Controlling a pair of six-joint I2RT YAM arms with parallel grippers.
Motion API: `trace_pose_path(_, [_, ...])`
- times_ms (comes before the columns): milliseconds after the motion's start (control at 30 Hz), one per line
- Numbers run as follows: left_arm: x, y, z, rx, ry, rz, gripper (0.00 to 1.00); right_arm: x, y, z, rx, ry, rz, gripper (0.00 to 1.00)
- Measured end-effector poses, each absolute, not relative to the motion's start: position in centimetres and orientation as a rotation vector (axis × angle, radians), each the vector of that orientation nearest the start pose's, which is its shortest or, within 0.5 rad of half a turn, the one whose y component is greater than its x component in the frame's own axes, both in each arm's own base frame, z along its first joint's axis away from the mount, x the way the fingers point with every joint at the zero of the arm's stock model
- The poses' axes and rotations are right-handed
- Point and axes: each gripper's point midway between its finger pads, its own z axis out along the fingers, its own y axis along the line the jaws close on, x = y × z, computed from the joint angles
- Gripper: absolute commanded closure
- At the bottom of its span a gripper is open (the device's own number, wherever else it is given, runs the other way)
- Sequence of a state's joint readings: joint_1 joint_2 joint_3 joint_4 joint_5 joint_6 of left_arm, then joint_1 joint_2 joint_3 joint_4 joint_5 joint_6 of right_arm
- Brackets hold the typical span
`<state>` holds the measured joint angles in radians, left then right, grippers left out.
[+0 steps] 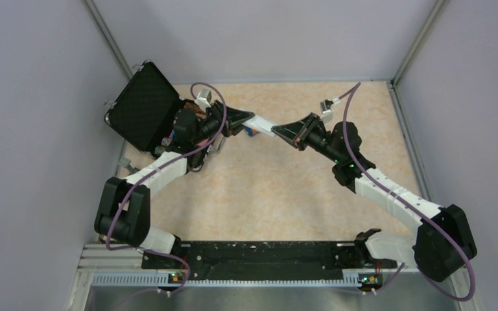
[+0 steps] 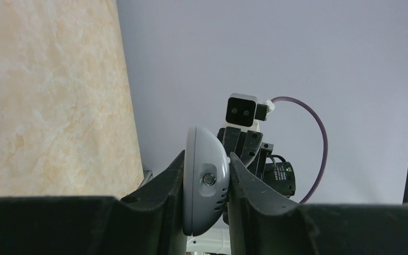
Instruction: Load the batteries into the remote control
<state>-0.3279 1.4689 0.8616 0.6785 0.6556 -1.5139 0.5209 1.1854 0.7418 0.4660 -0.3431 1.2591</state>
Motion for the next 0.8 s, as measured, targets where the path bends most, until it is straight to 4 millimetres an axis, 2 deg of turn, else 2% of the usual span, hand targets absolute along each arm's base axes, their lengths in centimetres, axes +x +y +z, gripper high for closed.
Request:
trace_pose_path(333, [35.31, -26.33, 29.56, -0.457, 1.809, -1.845, 1.00, 29.96, 28.30, 30.10, 0.339, 1.821, 1.575, 1.00])
trace_pose_path(667, [35.55, -26.19, 29.40, -0.463, 1.807, -1.829, 1.00, 30.06, 28.44, 29.43, 0.355, 1.896, 1.541, 0.88])
trace_pose_path(800, [35.60, -26.16, 29.26, -0.464, 1.810, -1.822, 1.00, 29.99, 28.42, 29.24, 0.364, 1.919, 1.531, 0.79])
